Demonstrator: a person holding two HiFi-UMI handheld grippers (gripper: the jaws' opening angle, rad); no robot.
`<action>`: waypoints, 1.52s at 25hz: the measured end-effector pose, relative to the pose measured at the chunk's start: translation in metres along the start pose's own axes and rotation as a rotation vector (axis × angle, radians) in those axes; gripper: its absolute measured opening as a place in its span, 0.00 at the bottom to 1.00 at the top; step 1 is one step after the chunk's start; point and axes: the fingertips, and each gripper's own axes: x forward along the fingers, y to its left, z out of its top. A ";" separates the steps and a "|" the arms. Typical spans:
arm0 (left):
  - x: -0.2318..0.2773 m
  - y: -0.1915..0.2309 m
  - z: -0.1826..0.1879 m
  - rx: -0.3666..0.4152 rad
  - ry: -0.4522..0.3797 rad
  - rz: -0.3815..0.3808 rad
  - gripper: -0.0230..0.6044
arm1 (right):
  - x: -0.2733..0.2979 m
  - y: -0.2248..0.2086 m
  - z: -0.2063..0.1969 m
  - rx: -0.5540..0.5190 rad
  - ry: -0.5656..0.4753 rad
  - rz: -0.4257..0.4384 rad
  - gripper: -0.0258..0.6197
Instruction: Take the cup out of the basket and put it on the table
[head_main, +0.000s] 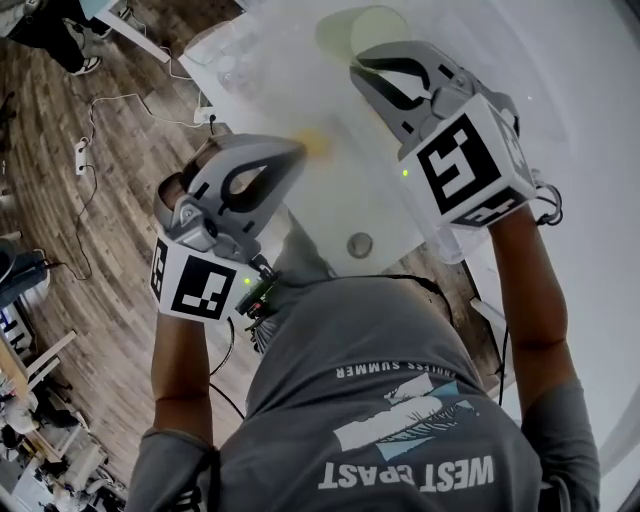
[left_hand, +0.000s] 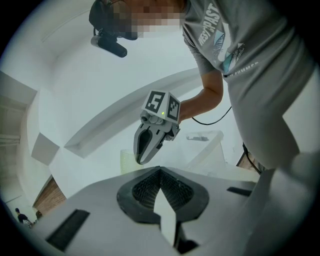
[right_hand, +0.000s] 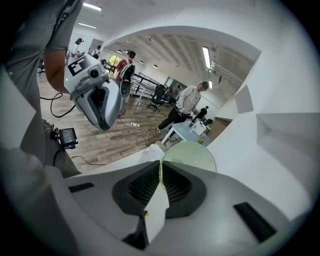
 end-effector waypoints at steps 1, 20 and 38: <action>-0.001 -0.003 0.002 0.002 -0.003 0.004 0.05 | -0.007 0.006 0.003 -0.004 -0.010 -0.003 0.08; -0.040 -0.053 0.036 0.021 0.033 0.065 0.05 | -0.058 0.137 0.026 -0.067 -0.059 0.100 0.08; -0.044 -0.073 0.037 0.002 0.070 0.090 0.05 | 0.016 0.292 -0.049 -0.119 0.106 0.408 0.08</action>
